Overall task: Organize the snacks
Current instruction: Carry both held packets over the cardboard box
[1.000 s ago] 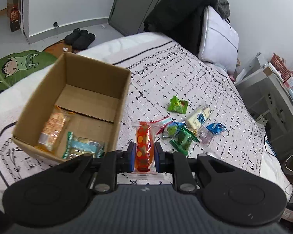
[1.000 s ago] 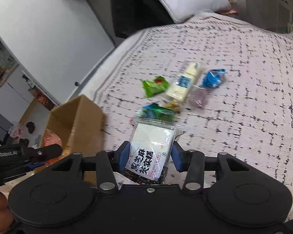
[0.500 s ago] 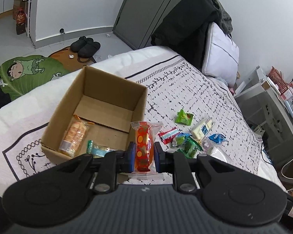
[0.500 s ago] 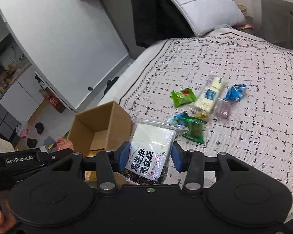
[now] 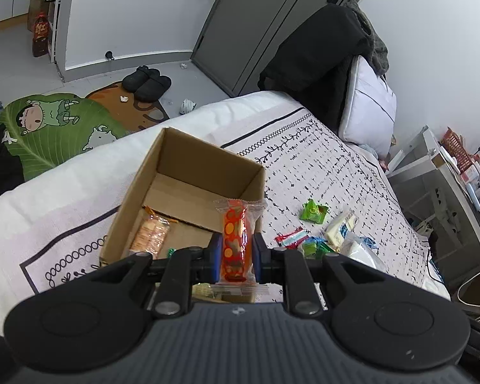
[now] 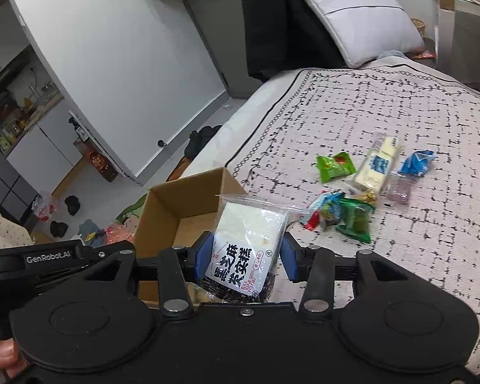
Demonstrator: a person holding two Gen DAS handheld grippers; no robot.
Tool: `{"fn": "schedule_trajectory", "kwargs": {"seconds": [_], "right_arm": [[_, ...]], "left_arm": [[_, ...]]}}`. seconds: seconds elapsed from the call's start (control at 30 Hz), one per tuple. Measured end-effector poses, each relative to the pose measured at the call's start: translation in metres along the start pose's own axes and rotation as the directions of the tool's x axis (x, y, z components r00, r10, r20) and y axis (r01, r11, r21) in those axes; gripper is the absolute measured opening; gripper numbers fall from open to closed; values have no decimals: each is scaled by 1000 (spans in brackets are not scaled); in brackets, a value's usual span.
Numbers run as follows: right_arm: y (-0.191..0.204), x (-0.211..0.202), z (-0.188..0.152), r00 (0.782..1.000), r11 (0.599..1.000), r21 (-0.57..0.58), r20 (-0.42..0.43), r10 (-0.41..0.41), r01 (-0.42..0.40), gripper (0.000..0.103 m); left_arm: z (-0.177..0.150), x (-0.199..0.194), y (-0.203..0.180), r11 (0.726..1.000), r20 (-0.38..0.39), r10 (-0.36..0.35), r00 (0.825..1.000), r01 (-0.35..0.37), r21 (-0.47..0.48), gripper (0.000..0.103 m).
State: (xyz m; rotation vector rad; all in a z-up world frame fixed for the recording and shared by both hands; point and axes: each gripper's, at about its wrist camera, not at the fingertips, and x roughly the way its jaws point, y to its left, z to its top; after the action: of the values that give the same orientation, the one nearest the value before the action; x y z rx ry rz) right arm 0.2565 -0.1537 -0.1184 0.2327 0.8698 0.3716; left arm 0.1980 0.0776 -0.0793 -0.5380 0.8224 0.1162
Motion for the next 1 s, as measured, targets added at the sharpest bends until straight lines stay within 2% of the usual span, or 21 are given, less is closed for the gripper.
{"fn": "schedule_trajectory", "kwargs": {"seconds": [0.63, 1.0], "right_arm": [[52, 46, 8, 996, 997, -55, -68, 54, -58, 44], [65, 76, 9, 992, 996, -86, -122, 29, -39, 44]], "left_arm": [[23, 30, 57, 994, -41, 27, 999, -32, -105, 19], [35, 60, 67, 991, -78, 18, 997, -28, -129, 19]]}}
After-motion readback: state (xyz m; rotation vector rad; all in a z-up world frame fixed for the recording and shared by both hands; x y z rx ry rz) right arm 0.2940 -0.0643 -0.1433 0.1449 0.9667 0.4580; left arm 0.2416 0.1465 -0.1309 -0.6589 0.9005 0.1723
